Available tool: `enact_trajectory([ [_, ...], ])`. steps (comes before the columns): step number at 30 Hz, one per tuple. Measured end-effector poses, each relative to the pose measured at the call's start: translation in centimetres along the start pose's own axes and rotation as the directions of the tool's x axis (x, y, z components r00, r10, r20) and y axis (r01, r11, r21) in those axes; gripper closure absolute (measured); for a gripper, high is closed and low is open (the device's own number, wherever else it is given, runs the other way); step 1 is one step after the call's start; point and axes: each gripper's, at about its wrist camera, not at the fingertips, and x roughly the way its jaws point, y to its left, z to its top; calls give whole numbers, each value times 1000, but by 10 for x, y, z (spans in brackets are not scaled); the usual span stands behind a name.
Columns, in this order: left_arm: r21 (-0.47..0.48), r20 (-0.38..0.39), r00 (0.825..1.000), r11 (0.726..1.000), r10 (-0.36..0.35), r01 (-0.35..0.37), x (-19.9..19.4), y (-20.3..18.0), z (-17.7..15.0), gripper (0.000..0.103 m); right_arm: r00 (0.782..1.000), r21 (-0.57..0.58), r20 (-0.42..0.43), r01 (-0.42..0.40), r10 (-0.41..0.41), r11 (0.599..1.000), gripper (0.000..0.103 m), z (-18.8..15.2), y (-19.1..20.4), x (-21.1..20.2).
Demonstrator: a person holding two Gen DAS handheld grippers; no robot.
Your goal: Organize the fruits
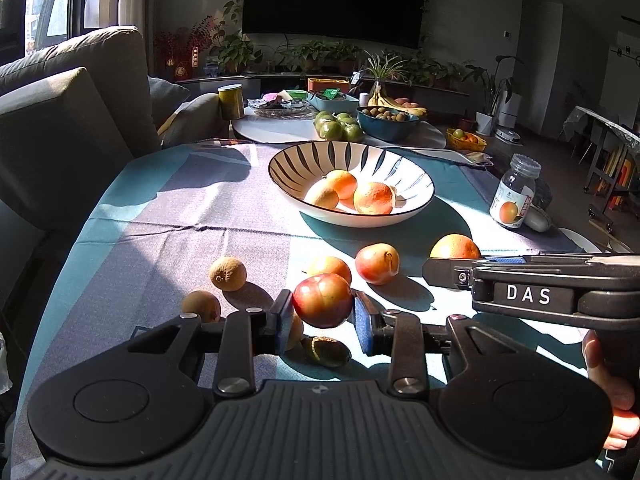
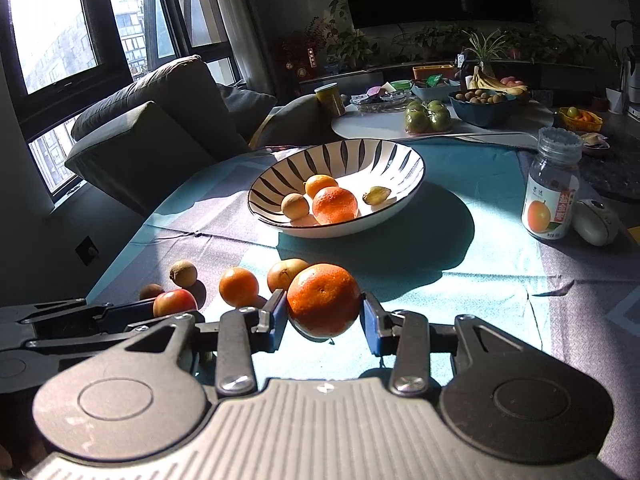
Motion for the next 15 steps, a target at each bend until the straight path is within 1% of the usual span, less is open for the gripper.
enact_trajectory([
  [15, 31, 8, 1000, 999, -10, 10, 18, -9, 19, 73, 1000, -5, 23, 10, -10, 1000, 25, 17, -13, 10],
])
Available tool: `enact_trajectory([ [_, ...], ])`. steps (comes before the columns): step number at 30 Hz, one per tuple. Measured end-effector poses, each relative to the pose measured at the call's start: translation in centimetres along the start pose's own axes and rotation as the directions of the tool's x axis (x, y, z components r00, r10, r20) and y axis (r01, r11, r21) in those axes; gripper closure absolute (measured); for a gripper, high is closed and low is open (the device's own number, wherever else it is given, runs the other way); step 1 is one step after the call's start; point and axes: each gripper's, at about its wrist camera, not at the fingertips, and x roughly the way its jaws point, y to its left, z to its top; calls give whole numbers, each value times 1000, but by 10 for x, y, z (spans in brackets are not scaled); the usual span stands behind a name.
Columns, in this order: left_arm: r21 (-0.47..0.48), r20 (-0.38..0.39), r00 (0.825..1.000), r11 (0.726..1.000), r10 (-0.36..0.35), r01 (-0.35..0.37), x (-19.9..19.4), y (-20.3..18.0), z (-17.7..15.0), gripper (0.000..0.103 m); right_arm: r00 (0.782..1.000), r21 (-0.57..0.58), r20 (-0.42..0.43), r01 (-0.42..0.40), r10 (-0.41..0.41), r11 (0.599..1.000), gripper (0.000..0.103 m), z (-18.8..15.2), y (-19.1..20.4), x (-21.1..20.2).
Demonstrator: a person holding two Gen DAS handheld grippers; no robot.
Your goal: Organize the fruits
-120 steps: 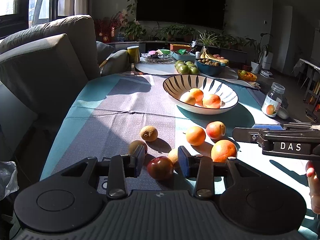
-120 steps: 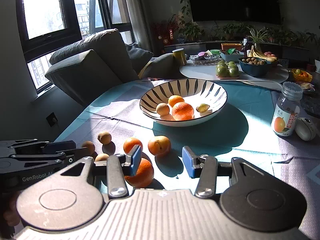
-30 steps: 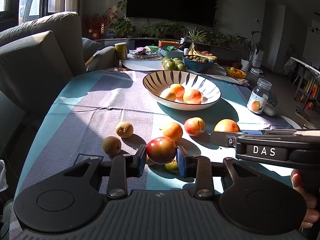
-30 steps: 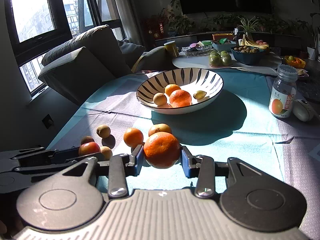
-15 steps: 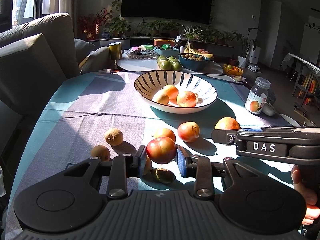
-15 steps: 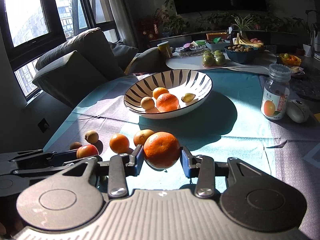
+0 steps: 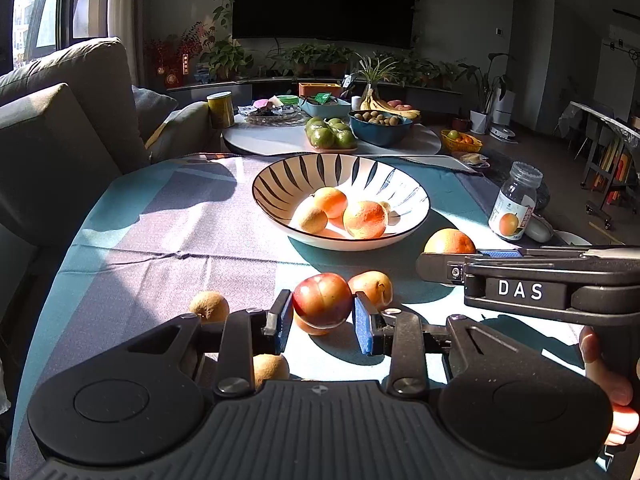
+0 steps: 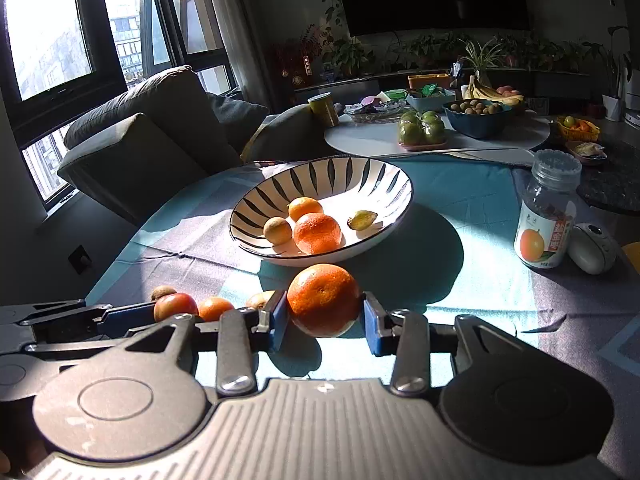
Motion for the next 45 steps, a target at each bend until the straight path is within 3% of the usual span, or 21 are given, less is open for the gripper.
enact_trajectory([
  [23, 49, 58, 998, 999, 19, -22, 59, 1, 54, 73, 999, -27, 35, 35, -34, 999, 25, 40, -19, 40],
  [35, 30, 17, 999, 999, 44, -44, 104, 15, 69, 73, 998, -46, 37, 49, -47, 998, 25, 46, -23, 57],
  [45, 25, 17, 999, 998, 49, -49, 112, 17, 71, 73, 999, -49, 26, 38, -36, 998, 25, 48, -23, 64],
])
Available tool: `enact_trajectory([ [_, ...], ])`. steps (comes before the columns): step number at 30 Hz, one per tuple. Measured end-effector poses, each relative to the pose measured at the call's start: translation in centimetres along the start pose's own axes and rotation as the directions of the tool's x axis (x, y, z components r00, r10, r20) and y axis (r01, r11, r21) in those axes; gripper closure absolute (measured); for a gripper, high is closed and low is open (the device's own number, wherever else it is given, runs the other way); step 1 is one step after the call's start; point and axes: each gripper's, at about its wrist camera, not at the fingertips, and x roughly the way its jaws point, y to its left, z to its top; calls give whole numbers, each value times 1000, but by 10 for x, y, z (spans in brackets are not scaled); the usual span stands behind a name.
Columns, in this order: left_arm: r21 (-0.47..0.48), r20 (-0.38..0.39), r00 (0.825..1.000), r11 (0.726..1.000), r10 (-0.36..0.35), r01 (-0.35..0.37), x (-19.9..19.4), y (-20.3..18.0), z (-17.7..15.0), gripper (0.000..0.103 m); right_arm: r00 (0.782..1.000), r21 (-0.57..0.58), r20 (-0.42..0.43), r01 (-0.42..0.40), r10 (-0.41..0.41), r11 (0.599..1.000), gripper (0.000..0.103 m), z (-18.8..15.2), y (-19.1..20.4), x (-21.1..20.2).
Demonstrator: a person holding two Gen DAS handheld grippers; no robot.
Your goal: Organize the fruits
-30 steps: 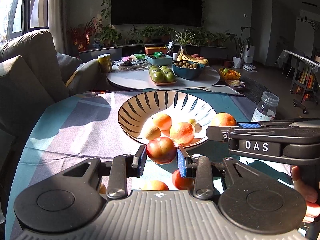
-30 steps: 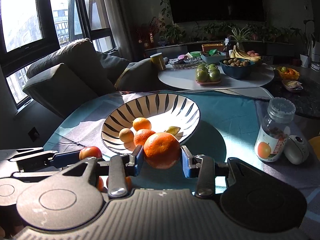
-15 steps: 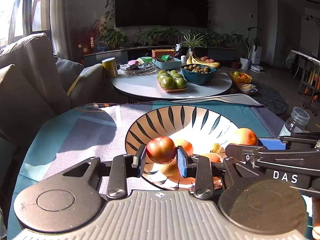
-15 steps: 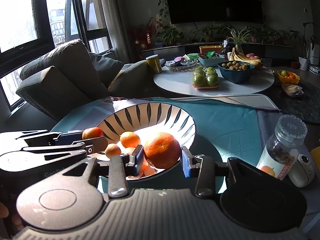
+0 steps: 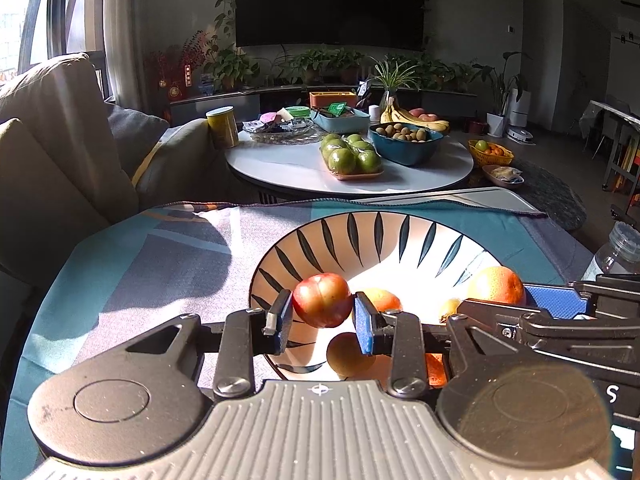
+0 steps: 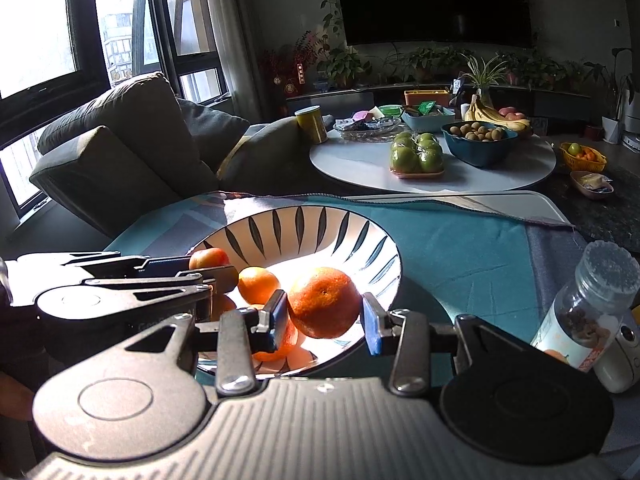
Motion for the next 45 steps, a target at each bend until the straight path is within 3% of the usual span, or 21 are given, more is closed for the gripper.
enact_trajectory([
  [14, 30, 22, 999, 999, 26, -26, -3, -5, 3, 72, 1000, 1, -1, 1, -1, 1000, 25, 0, 0, 1],
  [45, -2, 43, 998, 999, 45, -45, -27, 7, 1, 72, 999, 2, 40, -10, 10, 1000, 25, 8, 7, -9],
])
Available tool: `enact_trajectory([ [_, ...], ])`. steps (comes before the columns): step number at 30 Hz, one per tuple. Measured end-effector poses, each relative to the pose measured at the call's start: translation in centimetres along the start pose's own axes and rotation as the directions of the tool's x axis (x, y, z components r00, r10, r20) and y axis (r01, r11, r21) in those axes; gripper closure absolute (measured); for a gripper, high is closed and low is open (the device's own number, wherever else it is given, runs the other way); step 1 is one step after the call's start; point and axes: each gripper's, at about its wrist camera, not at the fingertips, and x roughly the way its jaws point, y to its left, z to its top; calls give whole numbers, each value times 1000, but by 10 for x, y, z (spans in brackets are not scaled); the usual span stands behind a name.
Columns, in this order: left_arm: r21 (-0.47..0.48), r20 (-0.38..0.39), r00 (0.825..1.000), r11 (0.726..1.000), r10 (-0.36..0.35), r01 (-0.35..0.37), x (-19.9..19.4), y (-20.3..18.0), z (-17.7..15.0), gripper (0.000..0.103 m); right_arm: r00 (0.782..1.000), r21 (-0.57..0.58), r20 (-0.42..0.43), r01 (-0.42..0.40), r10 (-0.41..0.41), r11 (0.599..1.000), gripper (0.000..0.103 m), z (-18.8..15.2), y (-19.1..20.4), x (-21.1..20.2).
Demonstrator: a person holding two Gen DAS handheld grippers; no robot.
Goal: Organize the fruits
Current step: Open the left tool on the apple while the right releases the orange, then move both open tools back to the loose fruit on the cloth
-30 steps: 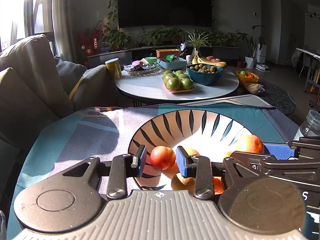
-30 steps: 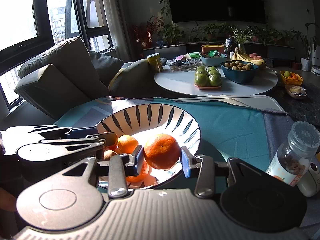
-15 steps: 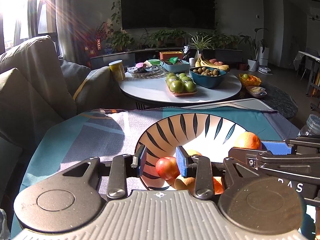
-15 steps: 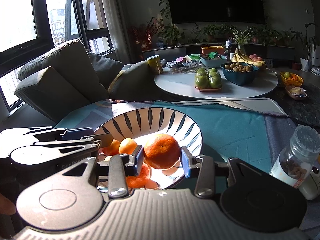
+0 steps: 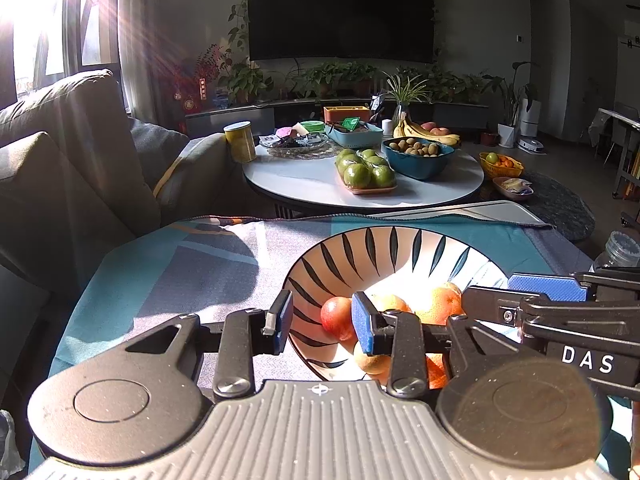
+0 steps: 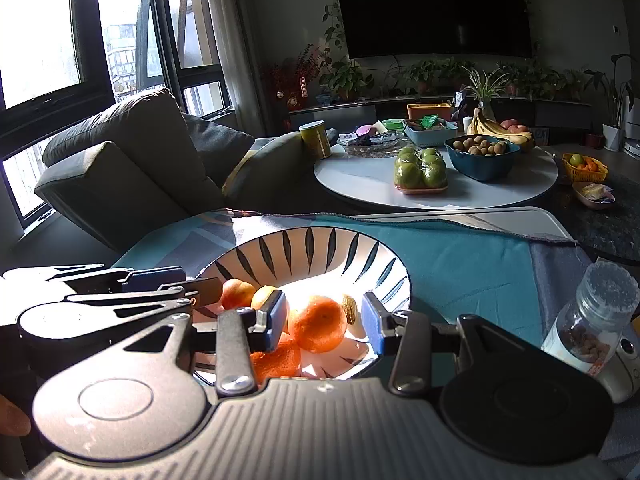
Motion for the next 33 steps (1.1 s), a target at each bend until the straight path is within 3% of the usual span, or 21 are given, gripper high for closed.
enact_trajectory([
  [15, -36, 42, 998, 999, 40, -39, -49, 12, -17, 72, 1000, -15, 25, -18, 18, 1000, 25, -9, 8, -29],
  [33, -56, 21, 997, 996, 70, -68, -105, 18, -58, 72, 999, -1, 13, -42, 42, 999, 25, -37, 21, -69],
])
